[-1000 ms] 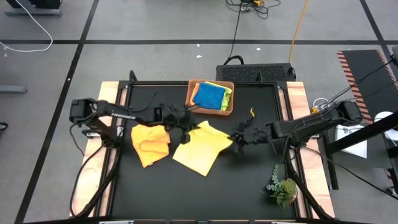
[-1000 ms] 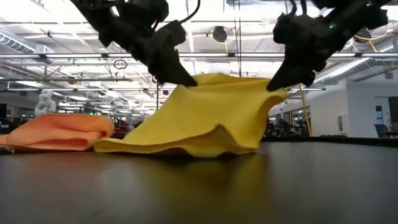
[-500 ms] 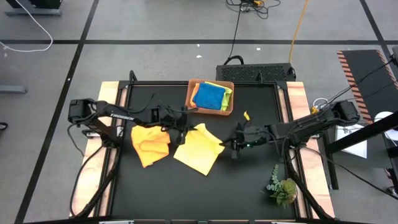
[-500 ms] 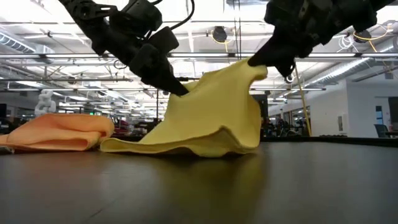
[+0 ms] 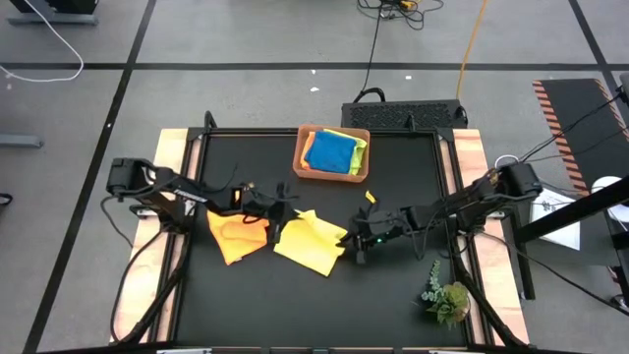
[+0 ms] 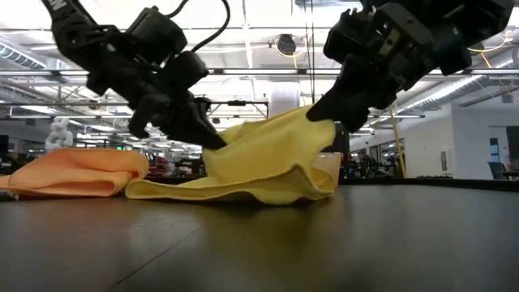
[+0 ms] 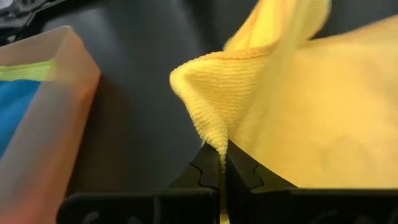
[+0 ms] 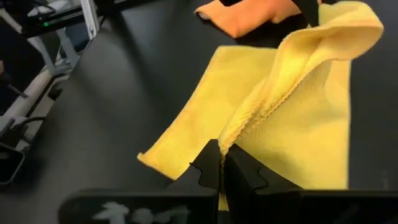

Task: Fold microfiber towels
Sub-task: Fold the yellow microfiber towel

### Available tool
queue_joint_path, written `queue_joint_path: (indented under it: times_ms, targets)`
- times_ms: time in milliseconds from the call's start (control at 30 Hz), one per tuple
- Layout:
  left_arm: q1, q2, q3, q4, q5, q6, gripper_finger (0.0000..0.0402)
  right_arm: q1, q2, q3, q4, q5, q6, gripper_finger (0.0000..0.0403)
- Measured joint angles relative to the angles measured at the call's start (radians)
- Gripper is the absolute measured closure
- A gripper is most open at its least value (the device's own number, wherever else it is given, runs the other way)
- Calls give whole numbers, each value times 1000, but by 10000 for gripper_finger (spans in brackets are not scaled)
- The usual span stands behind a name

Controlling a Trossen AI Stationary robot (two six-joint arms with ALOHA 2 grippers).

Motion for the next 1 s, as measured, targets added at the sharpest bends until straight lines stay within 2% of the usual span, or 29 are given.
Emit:
queue_joint_path:
  times_ms: [400,867,1000]
  targets:
    - [-183,0,-32,-19,-181,59,398,15,33,0,78,-28,2,396]
    - [-206,0,-31,-108,-163,26,388,33,204,0,273,-127,41,393]
    - [-206,-2,-33,-152,-167,26,366,36,226,0,280,-187,61,369]
